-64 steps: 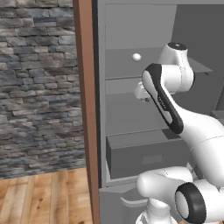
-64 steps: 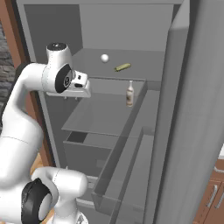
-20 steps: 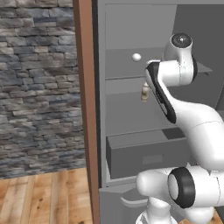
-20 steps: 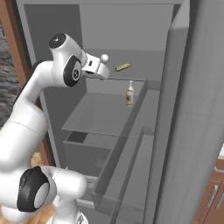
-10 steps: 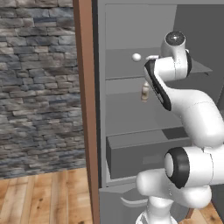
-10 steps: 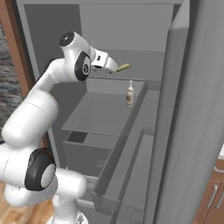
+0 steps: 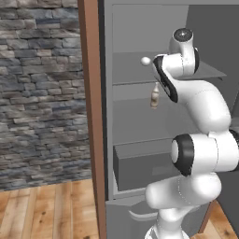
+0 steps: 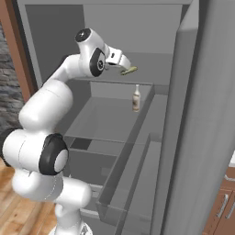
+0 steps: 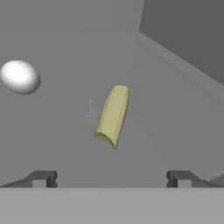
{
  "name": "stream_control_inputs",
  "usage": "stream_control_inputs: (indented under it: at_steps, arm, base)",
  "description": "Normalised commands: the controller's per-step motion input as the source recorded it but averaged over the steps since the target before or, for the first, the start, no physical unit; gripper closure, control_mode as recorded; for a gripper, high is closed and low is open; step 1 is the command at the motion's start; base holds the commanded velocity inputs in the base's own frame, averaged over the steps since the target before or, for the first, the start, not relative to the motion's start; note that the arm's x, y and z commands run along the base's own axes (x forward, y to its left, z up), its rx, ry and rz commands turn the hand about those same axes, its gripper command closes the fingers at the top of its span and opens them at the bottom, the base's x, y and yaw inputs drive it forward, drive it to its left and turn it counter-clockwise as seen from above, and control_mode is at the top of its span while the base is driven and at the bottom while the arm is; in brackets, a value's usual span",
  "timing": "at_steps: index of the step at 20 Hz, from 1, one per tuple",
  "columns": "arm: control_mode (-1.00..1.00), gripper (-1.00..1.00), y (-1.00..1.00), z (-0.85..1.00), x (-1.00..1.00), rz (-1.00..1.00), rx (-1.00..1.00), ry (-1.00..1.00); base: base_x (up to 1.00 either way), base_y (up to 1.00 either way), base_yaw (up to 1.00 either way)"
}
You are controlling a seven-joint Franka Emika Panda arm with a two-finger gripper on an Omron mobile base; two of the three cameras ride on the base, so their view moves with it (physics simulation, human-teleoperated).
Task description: Pick the egg and butter from the fridge and place them by the bowl for mixing.
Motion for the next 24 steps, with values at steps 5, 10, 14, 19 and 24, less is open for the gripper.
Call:
stream_control_inputs:
  at_steps: [5,10,14,19,24]
  arm:
    - [-1.0,-1.0,-0.13,-0.11,0.47,-0.01,0.02,0.0]
    - [-1.0,-1.0,-0.14,-0.03,0.53,-0.04,0.11,0.1]
    - [-1.0,-1.0,-0.16,-0.15,0.46,-0.03,0.12,0.08]
    - [-1.0,-1.0,-0.15,-0.02,0.46,0.0,0.03,0.0]
    - [-1.0,-1.0,-0.13,-0.12,0.4,0.0,0.0,0.0]
  base:
    - [0.0,0.0,0.0]
    - [0.0,0.0,0.0]
    - [0.0,0.0,0.0]
    - [0.0,0.0,0.0]
    - [0.0,0.0,0.0]
